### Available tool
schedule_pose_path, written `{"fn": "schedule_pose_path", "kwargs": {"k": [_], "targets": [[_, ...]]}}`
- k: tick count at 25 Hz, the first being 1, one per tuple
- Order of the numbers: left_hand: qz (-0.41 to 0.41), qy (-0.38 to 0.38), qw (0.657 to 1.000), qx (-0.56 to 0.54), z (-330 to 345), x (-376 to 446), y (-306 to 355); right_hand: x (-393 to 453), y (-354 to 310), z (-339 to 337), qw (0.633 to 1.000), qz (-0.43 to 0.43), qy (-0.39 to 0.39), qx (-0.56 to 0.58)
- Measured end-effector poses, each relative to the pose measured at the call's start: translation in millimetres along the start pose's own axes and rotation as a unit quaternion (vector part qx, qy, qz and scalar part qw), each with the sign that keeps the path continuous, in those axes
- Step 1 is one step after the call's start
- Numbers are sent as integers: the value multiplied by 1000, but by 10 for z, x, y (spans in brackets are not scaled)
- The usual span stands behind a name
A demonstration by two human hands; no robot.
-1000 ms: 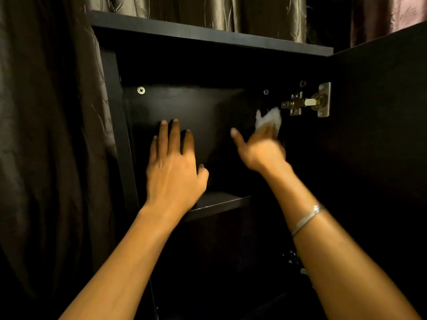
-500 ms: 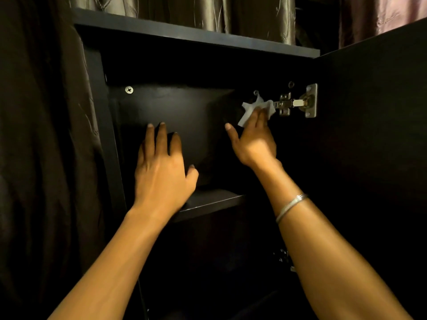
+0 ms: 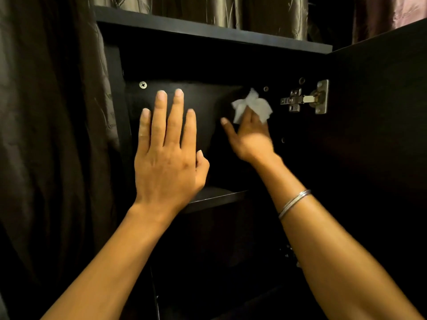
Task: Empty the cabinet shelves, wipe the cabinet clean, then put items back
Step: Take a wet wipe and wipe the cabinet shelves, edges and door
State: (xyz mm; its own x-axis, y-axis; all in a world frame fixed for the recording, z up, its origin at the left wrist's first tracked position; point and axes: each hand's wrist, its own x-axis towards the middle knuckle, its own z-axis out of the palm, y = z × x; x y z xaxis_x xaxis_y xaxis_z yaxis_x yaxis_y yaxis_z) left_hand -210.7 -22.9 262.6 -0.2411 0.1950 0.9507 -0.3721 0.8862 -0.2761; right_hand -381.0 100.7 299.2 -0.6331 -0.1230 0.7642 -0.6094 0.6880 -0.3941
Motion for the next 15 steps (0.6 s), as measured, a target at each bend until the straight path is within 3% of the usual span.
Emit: {"fn": "schedule_pose_path", "kwargs": {"k": [3,4,7,9,12,14,15], "targets": [[-45,0,998,36,-128,0,-78,-97,176,58,995,91,29,21],[-65,4,997,35,-168,1,-116,-271,106,129,998,67,16,11],[-127,2,992,7,-232,70,-324,-518,-241,183,991,-118,-51,-25],[-150,-12,988,-32,-220,155,-454,-276,-374,28,981,-189,-32,-45],[-172,-34,974,-141,-178,204,-521,263,-50,-58,999,-49,4,16],[-177,-35,963,-201,-151,199,-517,160,202,25,997,55,37,41],[-177,-28,959,-220,-140,194,-524,-35,192,125,997,59,42,31]]}}
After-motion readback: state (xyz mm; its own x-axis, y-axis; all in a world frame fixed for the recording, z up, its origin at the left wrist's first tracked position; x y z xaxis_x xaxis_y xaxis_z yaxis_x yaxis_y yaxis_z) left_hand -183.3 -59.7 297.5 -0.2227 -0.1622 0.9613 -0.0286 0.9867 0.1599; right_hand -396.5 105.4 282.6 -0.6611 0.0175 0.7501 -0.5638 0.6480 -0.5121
